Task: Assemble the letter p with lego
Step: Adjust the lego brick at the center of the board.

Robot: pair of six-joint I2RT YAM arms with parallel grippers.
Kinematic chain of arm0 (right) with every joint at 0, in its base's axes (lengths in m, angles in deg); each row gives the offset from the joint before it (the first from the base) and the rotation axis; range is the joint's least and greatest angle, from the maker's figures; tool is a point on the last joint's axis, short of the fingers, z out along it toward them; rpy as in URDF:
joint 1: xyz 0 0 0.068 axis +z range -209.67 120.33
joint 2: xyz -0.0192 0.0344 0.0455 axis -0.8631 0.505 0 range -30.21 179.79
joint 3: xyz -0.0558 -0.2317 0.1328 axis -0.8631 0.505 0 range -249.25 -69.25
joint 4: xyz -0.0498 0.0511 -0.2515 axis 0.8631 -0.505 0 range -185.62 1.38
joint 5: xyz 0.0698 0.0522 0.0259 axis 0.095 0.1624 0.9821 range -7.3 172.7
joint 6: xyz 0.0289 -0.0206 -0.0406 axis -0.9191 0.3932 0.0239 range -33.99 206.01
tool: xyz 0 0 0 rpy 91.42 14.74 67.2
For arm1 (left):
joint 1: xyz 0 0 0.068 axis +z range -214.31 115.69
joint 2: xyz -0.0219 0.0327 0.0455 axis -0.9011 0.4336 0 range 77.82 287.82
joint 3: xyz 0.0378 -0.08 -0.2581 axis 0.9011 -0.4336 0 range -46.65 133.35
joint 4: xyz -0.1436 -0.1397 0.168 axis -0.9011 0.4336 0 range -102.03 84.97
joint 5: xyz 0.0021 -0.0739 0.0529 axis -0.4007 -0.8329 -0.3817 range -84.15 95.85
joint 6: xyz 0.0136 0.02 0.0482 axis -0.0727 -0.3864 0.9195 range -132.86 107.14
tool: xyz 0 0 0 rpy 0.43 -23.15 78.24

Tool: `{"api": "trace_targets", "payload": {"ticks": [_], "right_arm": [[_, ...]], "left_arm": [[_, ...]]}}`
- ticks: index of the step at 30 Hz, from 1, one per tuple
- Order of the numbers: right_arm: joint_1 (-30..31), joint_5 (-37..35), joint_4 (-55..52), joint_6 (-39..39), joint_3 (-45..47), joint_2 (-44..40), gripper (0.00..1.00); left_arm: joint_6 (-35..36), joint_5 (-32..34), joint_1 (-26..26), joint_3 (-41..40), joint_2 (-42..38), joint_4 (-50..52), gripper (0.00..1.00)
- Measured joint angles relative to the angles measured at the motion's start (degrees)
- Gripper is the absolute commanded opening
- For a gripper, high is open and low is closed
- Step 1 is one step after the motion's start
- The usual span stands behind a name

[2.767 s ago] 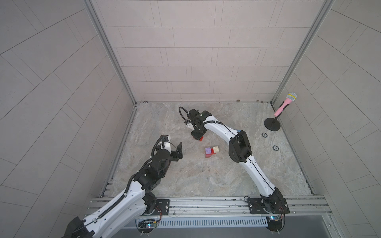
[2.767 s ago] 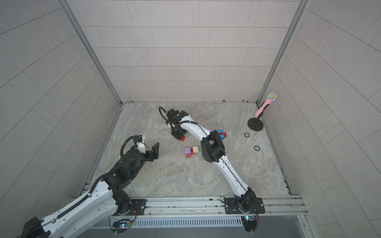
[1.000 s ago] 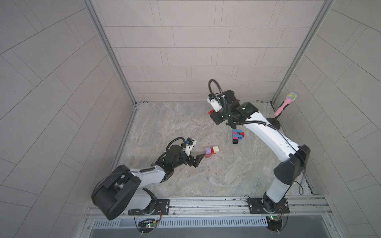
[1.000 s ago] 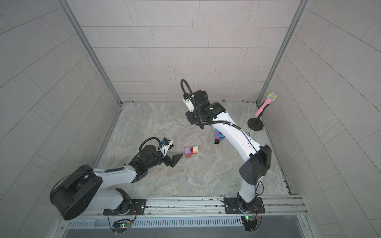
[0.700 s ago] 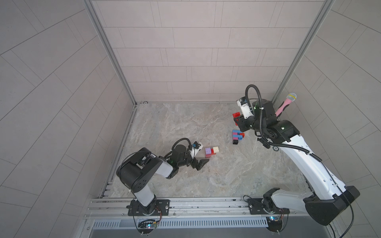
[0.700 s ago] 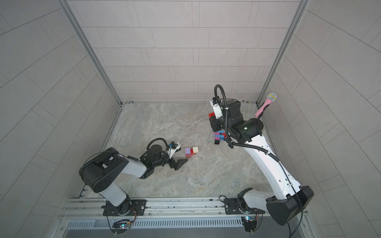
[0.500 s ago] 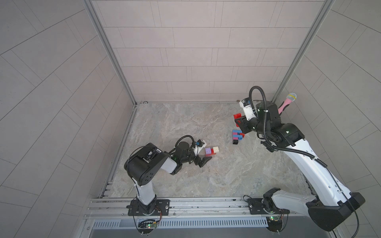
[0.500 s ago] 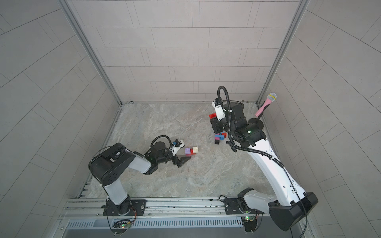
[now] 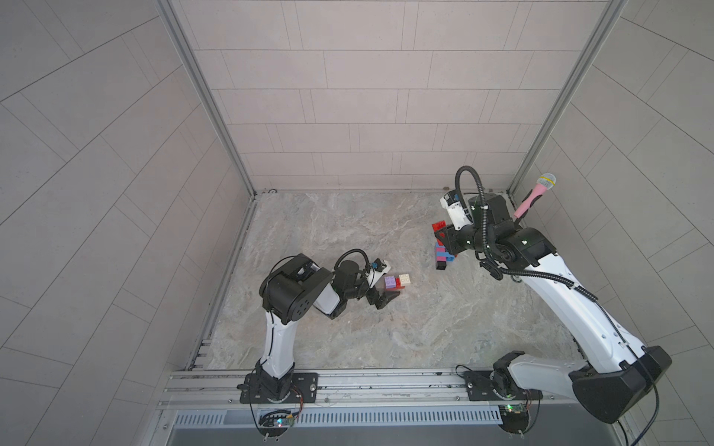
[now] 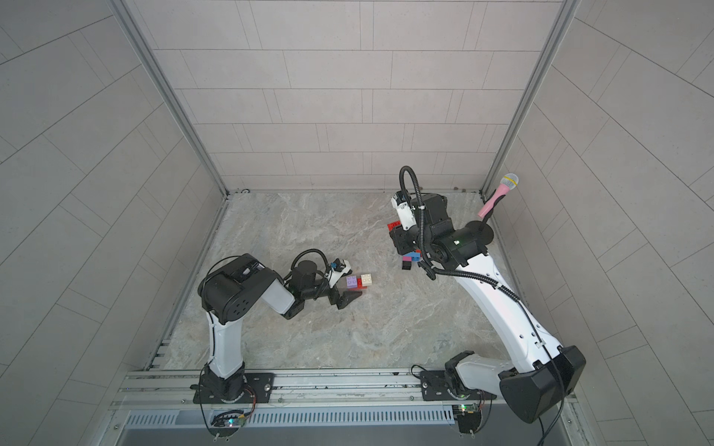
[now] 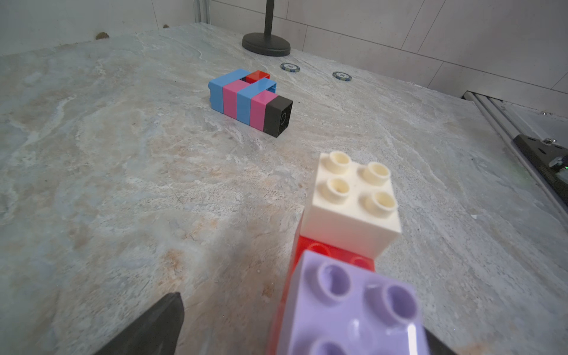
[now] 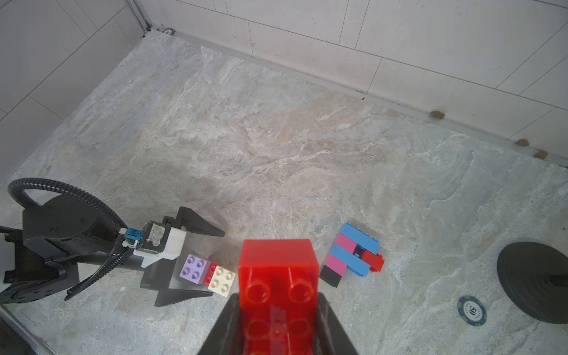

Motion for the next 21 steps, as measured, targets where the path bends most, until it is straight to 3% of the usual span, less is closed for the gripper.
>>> {"api": "trace_targets", "payload": {"ticks": [11,17,21], "right_arm": [[0.00,-0.48,-0.72,0.00,0.00,0.02,0.08],[0.00,-0.46,-0.74,0.02,0.00,0.17,0.07],[0.00,-0.37,-1.20,0.72,0.00,0.37,0.04]], "left_arm": [[-3.23,-2.19,0.02,-0.85,2.75,-6.64,0.69],[-4.37,-3.06,0.02,-1.05,3.34,-7.37,0.38],[-4.57,-3.26,0.02,-1.07,3.34,-7.69,0.23]]}}
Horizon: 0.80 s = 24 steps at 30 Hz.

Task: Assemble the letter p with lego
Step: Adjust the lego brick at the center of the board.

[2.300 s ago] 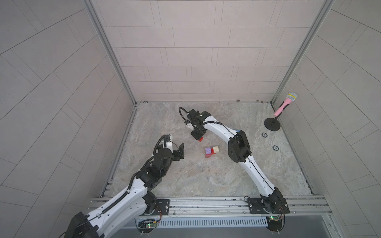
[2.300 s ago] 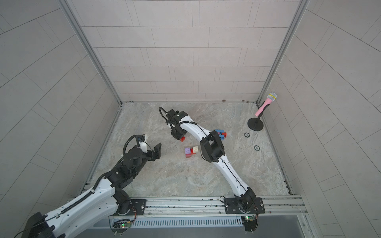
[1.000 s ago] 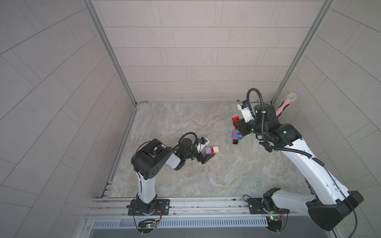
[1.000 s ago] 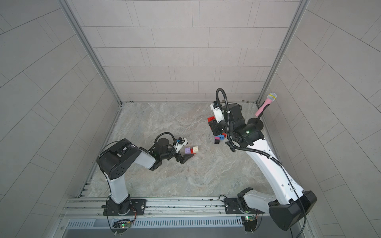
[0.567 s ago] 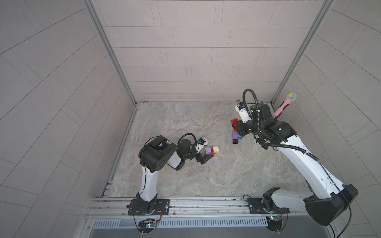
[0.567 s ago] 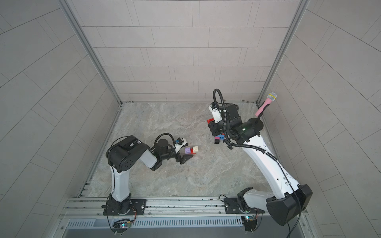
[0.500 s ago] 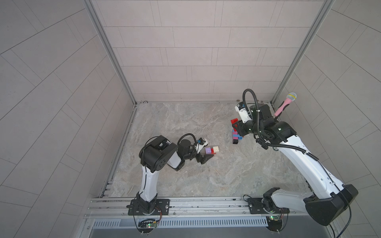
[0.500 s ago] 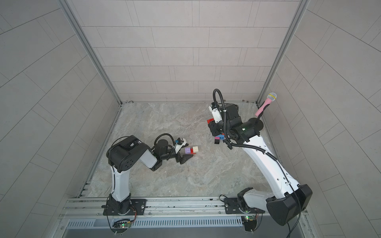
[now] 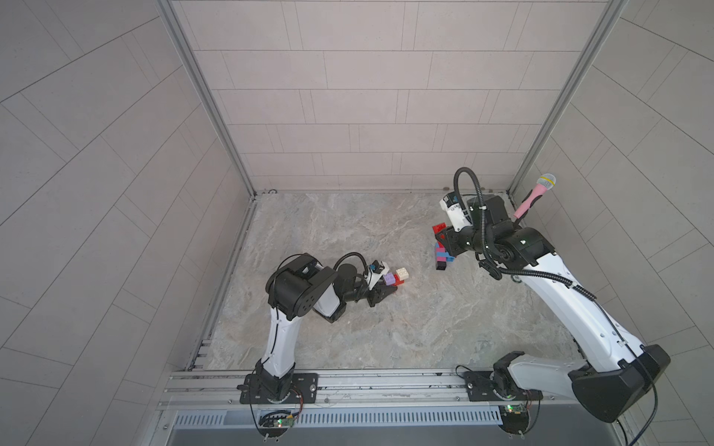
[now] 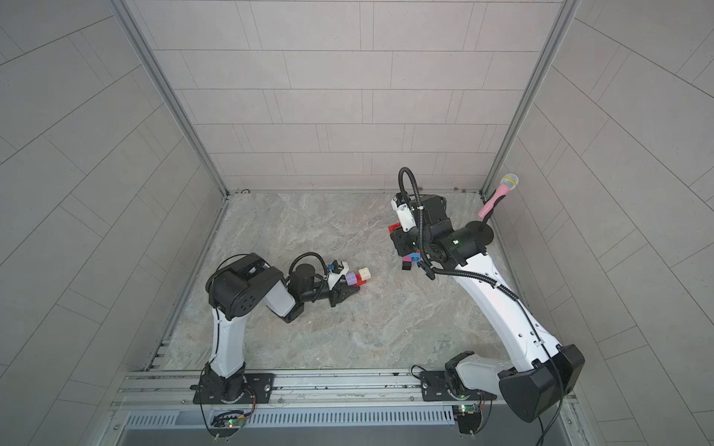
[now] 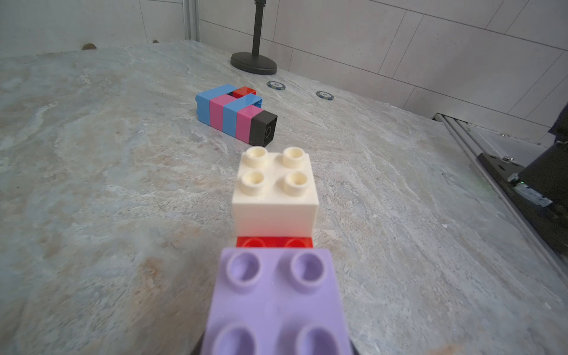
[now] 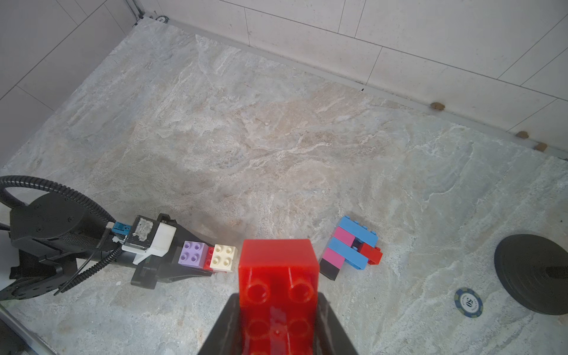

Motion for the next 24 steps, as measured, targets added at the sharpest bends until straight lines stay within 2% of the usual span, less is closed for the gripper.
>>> {"api": "trace_targets", "payload": {"ticks": [4,12,19,24], "right_arm": [[0.02,1.42,-1.22,3.37,0.00,0.50,0.03],[1.84,4.74,-5.84,18.38,-0.04,5.29,0.02],[6.80,5.57,-11.91,40.06,1.81,10.08,0.02],[7.41,6.29,-14.60,49.33,0.37,13.64,0.02]], "left_arm": [[0.55,-0.85,0.00,-0.11,-0.02,-0.02,0.00],[1.77,-6.08,0.00,4.11,3.34,0.13,0.00],[3.63,-10.34,0.00,11.04,8.61,-0.79,0.00],[8.15,-11.76,0.00,14.34,9.42,3.34,0.00]]}}
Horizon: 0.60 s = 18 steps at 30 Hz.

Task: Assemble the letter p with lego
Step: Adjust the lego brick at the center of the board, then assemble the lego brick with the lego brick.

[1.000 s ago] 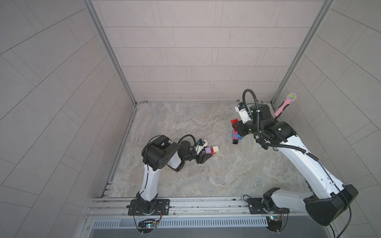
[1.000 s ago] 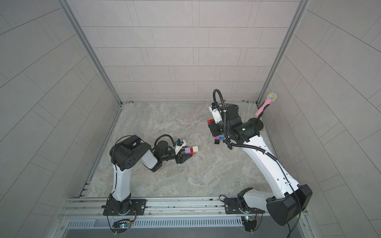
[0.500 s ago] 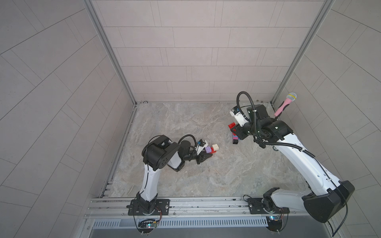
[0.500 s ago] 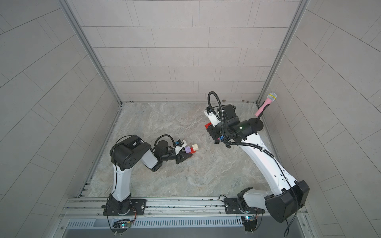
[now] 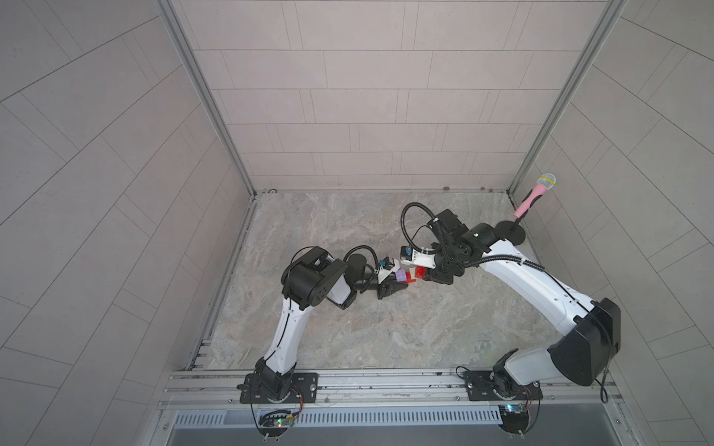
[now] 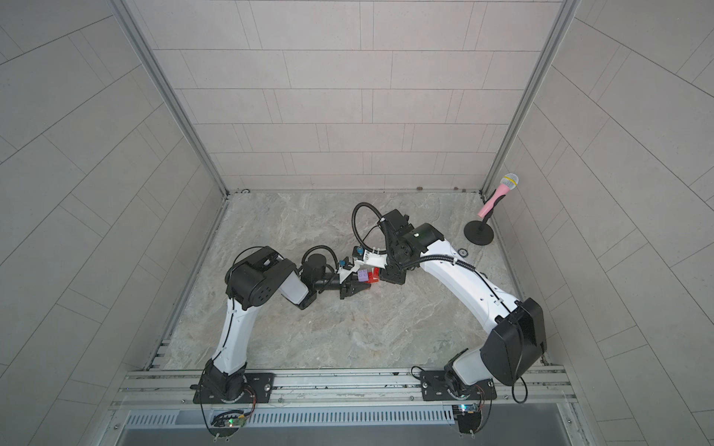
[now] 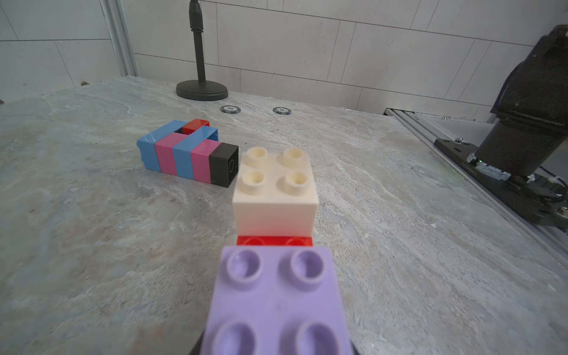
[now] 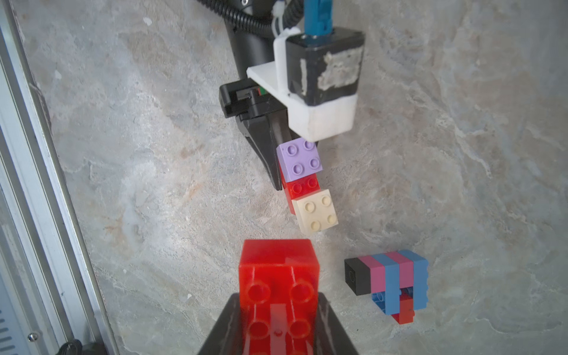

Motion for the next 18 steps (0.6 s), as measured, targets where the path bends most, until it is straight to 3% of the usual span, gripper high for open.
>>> {"api": "trace_targets", "payload": {"ticks": [8,18], "right_arm": [[-0.15,-1.95,-0.98,8.31,-5.44,11.52,0.01],[-0.72,-1.84,3.17,12.20,-5.88,16.24,0.01]], "left_arm": [[9.57,0.46,-0.52,4.63,-1.64,13.51,0.00],[11.74,-0.37,-0.66,6.43,-1.97,18.05,0.00]]}}
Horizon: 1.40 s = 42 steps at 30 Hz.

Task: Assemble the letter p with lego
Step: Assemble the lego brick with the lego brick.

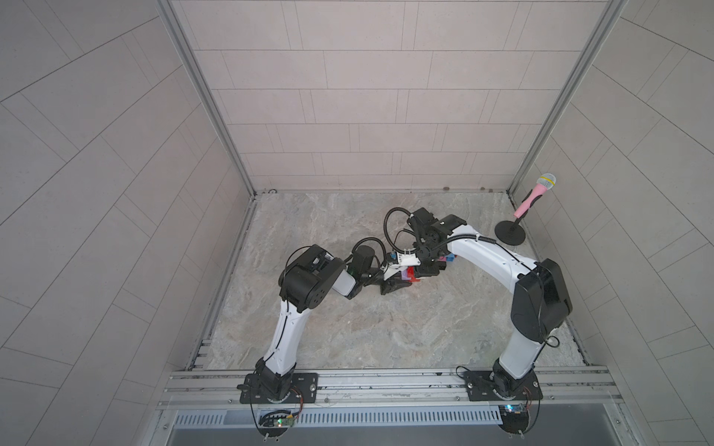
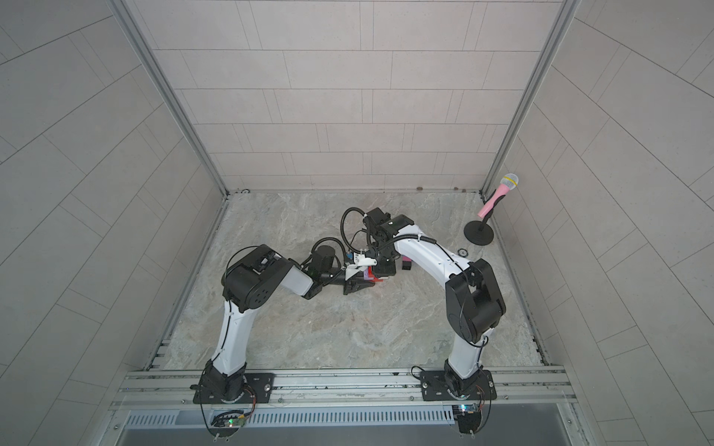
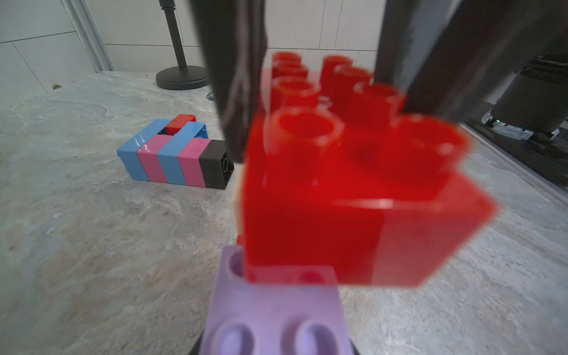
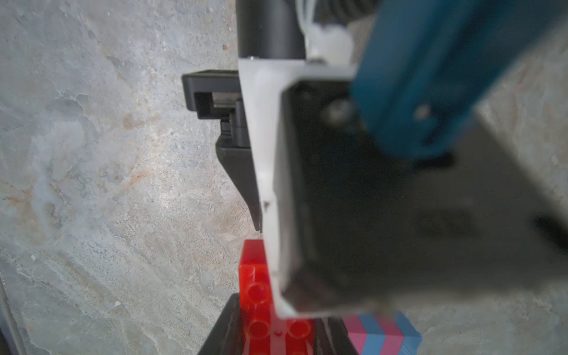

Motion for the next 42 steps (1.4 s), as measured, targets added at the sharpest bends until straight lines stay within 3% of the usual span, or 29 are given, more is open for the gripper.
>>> {"api": "trace_targets", "payload": {"ticks": [42], "right_arm": [[-1.14,2.56,2.19,1.20,-0.20,2.25,0.01]], "left_arm": [[1.64,-1.20,-0.02,3.15,0.46,5.18,0.00]]}}
